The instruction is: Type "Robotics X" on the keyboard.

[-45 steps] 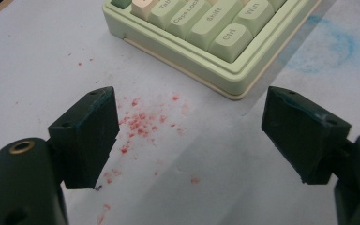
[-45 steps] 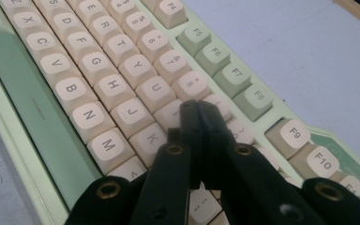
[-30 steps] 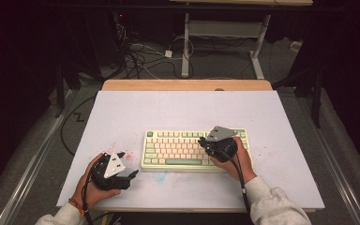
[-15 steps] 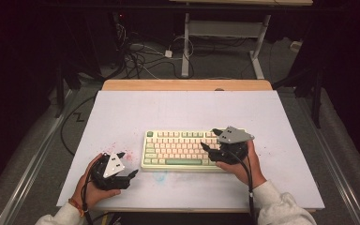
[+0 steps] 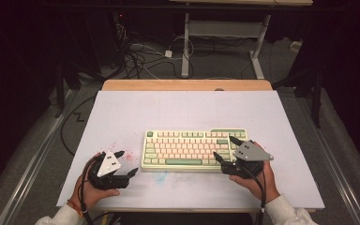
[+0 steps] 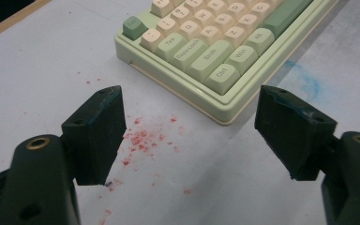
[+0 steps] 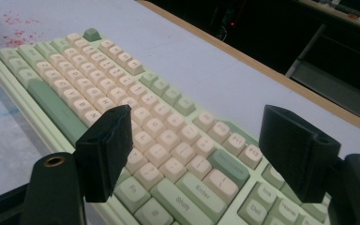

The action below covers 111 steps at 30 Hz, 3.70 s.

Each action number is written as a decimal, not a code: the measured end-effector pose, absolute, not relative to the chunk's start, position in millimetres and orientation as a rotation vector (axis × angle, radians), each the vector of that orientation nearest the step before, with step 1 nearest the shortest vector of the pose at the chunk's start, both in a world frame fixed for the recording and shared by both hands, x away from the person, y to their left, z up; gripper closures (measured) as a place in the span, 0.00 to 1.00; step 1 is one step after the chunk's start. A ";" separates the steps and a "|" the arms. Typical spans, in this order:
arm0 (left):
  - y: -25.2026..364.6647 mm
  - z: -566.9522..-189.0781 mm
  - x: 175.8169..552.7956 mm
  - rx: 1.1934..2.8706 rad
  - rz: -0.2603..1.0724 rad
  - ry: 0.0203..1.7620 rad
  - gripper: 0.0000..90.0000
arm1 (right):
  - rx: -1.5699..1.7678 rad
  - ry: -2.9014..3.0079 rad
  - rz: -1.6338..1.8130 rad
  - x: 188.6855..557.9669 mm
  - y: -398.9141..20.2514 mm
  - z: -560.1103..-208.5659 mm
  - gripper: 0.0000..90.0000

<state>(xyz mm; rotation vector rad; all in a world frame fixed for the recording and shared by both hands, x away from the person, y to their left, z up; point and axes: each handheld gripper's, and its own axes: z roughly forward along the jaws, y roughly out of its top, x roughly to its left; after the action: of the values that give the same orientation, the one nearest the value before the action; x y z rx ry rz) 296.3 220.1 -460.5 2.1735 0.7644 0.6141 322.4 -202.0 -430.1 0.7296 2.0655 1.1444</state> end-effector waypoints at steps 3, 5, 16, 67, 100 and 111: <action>219.2 -459.8 297.2 2.170 0.625 0.767 0.27 | 0.752 2.061 1.134 313.0 -209.2 -434.2 0.27; 217.8 -459.9 297.5 2.172 0.604 0.772 0.27 | 0.754 2.064 1.124 311.2 -210.7 -435.9 0.27; 204.0 -453.8 300.7 2.186 0.555 0.737 0.44 | 0.781 2.092 1.081 291.9 -220.8 -447.8 0.26; 79.8 -443.1 367.4 2.410 0.339 0.496 0.97 | 0.746 2.147 1.021 290.4 -219.2 -455.6 0.26; 62.4 -445.1 373.4 2.442 0.386 0.461 0.96 | 0.735 2.174 0.992 291.2 -218.2 -457.9 0.27; 69.8 -439.6 372.3 2.413 0.412 0.463 0.93 | 0.733 2.176 0.992 291.1 -218.4 -457.8 0.28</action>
<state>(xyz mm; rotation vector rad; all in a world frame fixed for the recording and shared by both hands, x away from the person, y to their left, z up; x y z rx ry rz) 372.3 69.8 -439.6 2.4130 0.4628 0.4119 291.1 -218.4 -457.8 0.7335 2.1762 0.9922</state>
